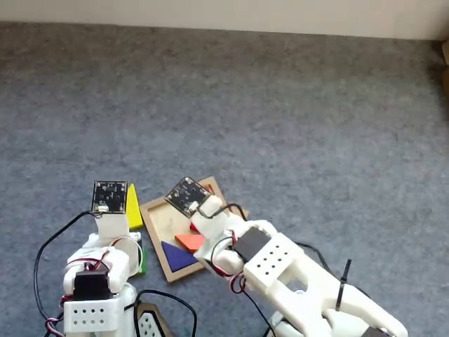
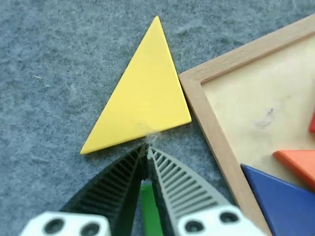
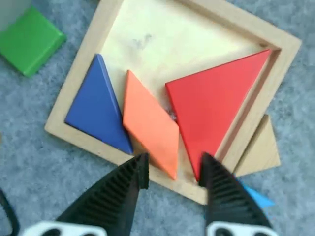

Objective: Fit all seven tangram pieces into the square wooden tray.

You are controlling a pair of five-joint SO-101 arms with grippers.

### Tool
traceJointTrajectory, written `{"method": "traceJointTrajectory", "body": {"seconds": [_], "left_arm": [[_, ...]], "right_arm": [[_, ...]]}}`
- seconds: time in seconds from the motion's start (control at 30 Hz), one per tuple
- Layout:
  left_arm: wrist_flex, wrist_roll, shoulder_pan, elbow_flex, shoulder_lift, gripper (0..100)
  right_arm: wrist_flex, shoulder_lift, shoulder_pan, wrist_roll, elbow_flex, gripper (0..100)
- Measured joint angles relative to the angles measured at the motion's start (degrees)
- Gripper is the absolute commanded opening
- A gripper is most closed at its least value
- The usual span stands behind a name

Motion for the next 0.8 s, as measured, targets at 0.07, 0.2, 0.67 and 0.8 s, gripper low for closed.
{"method": "traceJointTrajectory", "body": {"seconds": [0.07,0.2,0.67,0.8], "left_arm": [[0.00,0.00,0.00,0.00,0.00,1],[0.00,0.00,0.00,0.00,0.00,1],[0.00,0.00,0.00,0.00,0.00,1],[0.00,0.00,0.00,0.00,0.00,1]], "right_arm": [[1.41,-0.79,0.09,1.23,-1.58,22.1],[0.70,-0.97,-2.37,5.98,-1.76,22.1],[-4.57,13.10,-3.16,10.64,-1.76,22.1],[-6.86,14.59,-3.25,11.52,-1.85,22.1]]}}
